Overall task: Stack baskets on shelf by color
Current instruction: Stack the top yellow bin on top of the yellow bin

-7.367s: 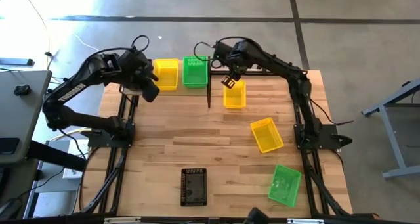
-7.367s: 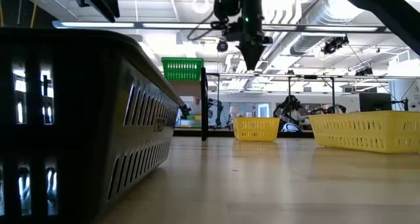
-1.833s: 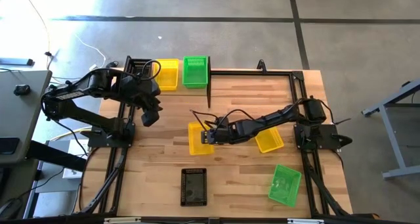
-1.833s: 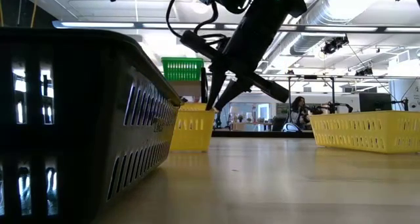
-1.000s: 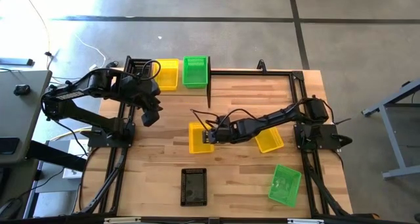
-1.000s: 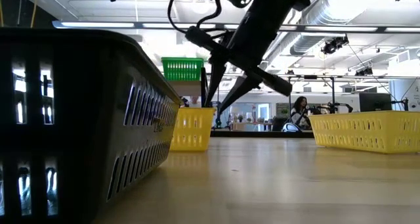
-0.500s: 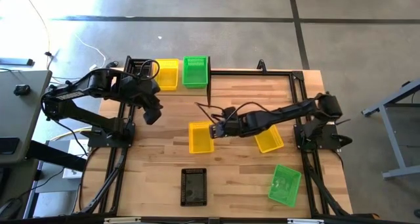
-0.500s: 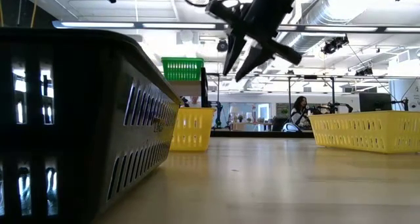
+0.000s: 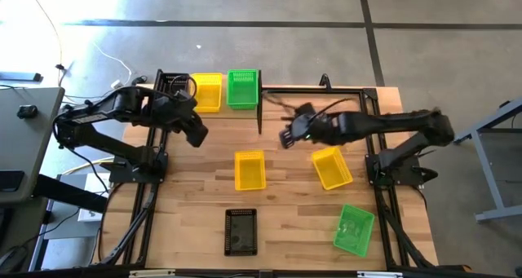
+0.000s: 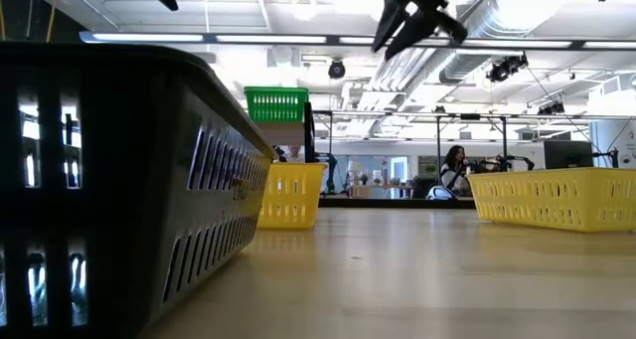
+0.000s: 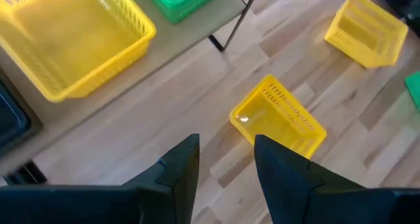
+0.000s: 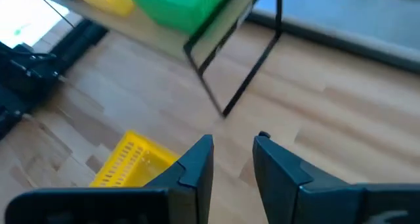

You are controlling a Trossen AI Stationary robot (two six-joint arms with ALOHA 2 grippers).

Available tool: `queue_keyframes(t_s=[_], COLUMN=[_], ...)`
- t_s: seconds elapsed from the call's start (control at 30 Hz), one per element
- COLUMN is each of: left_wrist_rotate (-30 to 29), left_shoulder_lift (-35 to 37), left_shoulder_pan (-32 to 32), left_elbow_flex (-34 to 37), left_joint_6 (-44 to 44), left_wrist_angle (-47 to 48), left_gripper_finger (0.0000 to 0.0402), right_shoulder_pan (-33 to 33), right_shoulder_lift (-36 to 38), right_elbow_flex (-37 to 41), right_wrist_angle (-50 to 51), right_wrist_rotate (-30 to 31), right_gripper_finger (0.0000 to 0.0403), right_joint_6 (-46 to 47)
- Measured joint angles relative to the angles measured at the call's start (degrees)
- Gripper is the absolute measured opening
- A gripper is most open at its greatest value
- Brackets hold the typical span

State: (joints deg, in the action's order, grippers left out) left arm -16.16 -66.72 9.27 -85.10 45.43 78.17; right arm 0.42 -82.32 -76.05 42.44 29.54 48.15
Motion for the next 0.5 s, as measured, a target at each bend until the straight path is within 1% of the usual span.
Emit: queue_keyframes(t_s=[0.17,0.33,0.5], left_wrist_rotate=[-1.2,-1.3,-1.0], left_shoulder_lift=[-2.7,-5.8,-9.1], left_shoulder_pan=[-1.6,-3.1,-4.3], left_elbow_flex=[0.0,0.0,0.0], left_joint_6=[6.0,9.2,15.9], left_wrist_angle=[0.0,-0.1,-0.4], left_gripper_finger=[0.0135,0.0135,0.0135], right_shoulder_pan=[-2.7,-5.2,-8.0], right_shoulder_lift=[6.7,12.6,17.7], right_elbow_flex=[0.0,0.0,0.0], right_wrist_angle=[1.1,2.6,2.5], right_wrist_rotate=[-0.9,-1.1,-1.8], right_gripper_finger=[0.0094,0.0094,0.0094], right_joint_6=[-9.5,-18.7,-25.5])
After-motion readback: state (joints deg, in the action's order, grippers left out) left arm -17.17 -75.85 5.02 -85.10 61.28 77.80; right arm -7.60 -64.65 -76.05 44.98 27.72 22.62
